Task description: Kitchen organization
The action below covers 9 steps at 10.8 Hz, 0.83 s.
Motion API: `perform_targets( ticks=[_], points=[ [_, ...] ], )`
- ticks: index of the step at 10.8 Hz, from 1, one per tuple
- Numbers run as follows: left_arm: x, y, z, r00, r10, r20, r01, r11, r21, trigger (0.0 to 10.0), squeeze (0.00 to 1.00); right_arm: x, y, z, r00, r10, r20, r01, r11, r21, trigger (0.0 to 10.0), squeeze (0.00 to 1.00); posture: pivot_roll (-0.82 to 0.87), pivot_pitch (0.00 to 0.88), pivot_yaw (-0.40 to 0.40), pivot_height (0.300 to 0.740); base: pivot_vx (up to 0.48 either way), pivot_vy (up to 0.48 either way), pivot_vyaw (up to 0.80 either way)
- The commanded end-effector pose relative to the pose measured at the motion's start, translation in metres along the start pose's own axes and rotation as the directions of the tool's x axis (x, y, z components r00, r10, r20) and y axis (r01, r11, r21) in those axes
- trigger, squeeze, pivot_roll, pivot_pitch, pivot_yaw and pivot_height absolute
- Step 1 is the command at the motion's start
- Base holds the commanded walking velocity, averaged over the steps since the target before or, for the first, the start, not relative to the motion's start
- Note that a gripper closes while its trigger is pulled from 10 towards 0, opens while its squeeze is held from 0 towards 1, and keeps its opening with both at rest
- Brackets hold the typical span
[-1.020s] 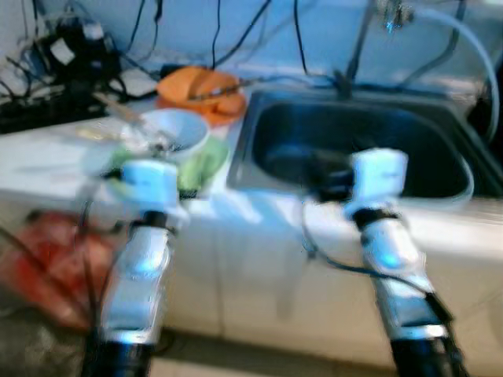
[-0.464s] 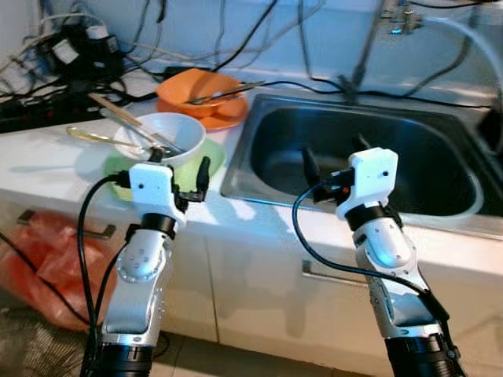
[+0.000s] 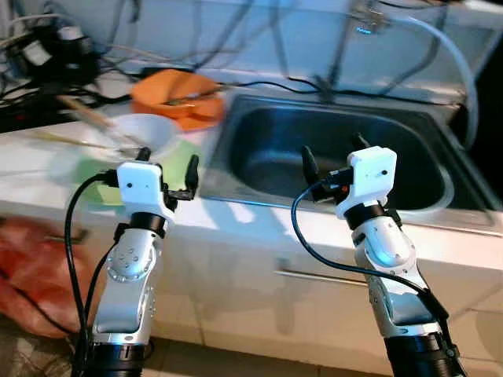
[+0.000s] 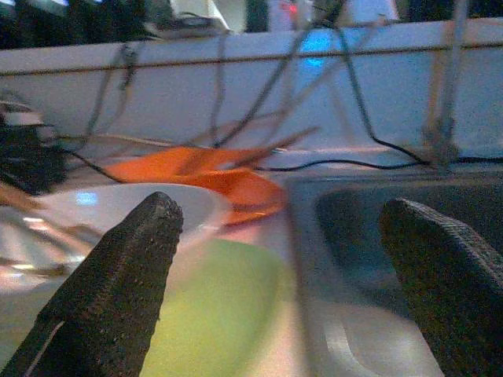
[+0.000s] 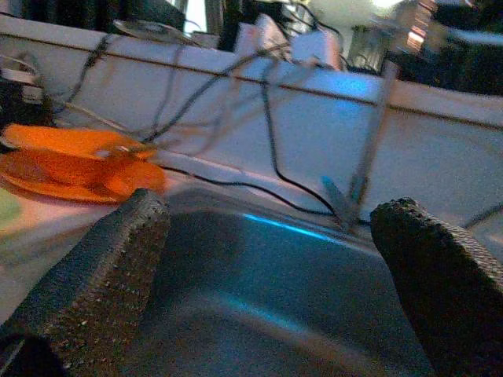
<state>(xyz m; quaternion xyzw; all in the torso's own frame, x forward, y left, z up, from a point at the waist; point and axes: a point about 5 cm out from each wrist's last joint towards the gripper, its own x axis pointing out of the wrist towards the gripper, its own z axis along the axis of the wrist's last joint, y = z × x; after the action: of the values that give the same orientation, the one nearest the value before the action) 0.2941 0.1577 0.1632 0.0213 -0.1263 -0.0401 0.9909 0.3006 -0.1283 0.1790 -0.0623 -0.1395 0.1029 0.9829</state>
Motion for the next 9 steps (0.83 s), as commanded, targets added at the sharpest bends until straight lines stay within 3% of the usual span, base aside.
perform_targets(
  ticks=[1,4,7,9],
  points=[
    [0.001,-0.003,0.002,1.000,-0.006,0.007,0.006,1.000,0.009,10.0,0.00,0.001,-0.002,0.000,1.000,-0.012,-0.001,0.012,1.000,-0.014,10.0,0.00,0.02,0.010,-0.008,0.740,0.000,-0.424,0.00],
    [0.001,0.000,0.003,1.000,0.004,0.009,-0.004,1.000,0.015,10.0,0.00,0.002,-0.002,-0.002,1.000,-0.002,-0.017,0.001,1.000,-0.023,10.0,0.00,0.03,0.010,-0.005,0.740,0.000,-0.355,0.00],
    [0.002,-0.001,-0.001,1.000,-0.007,-0.015,0.007,1.000,0.009,10.0,0.00,0.003,-0.012,-0.007,0.991,-0.110,-0.076,0.110,0.994,0.007,10.0,0.00,0.02,0.013,-0.004,0.740,0.000,0.000,0.00],
    [0.005,0.009,-0.002,0.999,-0.017,-0.033,0.018,0.999,0.027,10.0,0.00,0.009,-0.014,-0.011,0.985,-0.129,-0.112,0.145,0.978,0.152,10.0,0.00,0.05,0.005,0.018,0.740,0.000,0.000,0.00]
  ],
)
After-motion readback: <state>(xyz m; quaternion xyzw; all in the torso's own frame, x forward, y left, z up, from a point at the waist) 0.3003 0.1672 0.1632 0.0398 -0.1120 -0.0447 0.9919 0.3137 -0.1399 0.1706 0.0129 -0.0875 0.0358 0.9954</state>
